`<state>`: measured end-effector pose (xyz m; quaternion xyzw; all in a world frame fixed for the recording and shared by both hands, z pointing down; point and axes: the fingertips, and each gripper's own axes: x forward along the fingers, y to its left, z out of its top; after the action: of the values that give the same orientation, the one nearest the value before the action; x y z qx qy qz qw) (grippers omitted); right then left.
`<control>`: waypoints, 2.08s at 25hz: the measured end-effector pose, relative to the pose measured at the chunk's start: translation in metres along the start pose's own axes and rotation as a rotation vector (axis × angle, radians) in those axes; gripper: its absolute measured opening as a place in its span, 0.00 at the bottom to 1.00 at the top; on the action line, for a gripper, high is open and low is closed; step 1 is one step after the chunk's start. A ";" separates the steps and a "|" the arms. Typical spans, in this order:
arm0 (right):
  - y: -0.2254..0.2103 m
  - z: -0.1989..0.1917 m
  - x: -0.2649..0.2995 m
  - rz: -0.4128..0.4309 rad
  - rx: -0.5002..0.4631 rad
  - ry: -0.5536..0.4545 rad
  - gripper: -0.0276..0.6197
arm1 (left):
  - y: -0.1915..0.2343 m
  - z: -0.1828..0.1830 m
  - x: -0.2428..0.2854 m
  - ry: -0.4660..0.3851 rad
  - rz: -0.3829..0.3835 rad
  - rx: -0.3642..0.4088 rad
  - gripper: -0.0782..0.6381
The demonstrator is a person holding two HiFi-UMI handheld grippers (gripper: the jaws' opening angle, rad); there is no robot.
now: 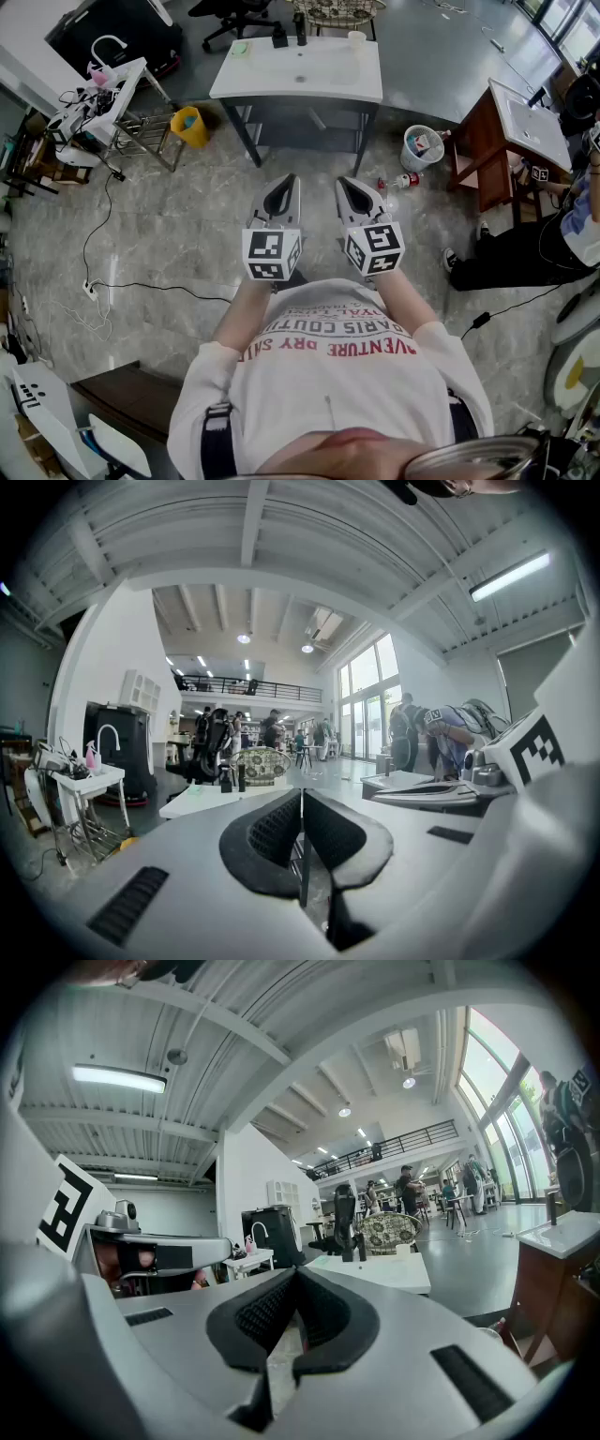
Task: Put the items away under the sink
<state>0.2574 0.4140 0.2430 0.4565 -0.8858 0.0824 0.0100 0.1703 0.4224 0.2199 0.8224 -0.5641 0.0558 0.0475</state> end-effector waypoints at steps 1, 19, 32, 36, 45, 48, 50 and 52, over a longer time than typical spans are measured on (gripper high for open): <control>0.000 -0.001 0.001 0.000 -0.002 0.001 0.08 | 0.001 -0.001 0.001 0.000 0.000 0.000 0.15; -0.016 -0.014 0.035 -0.116 0.045 0.000 0.08 | 0.042 -0.023 0.024 0.043 0.002 -0.018 0.15; -0.037 0.008 0.208 -0.251 0.012 0.000 0.08 | 0.197 -0.009 0.135 0.074 -0.031 -0.005 0.15; -0.032 0.010 0.269 -0.271 0.021 0.021 0.08 | 0.254 -0.003 0.163 0.075 -0.055 -0.028 0.15; -0.019 0.009 0.388 -0.277 0.020 0.071 0.08 | 0.370 -0.006 0.207 0.092 -0.041 -0.078 0.15; -0.017 0.001 0.409 -0.263 0.026 0.103 0.08 | 0.390 -0.012 0.216 0.100 -0.033 -0.105 0.15; -0.021 -0.001 0.423 -0.257 0.023 0.115 0.08 | 0.397 -0.014 0.226 0.104 -0.033 -0.118 0.15; -0.030 0.000 0.436 -0.249 0.022 0.119 0.08 | 0.402 -0.013 0.239 0.106 -0.029 -0.118 0.15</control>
<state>0.0271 0.0452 0.2874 0.5573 -0.8192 0.1171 0.0676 -0.1197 0.0593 0.2735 0.8223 -0.5510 0.0654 0.1266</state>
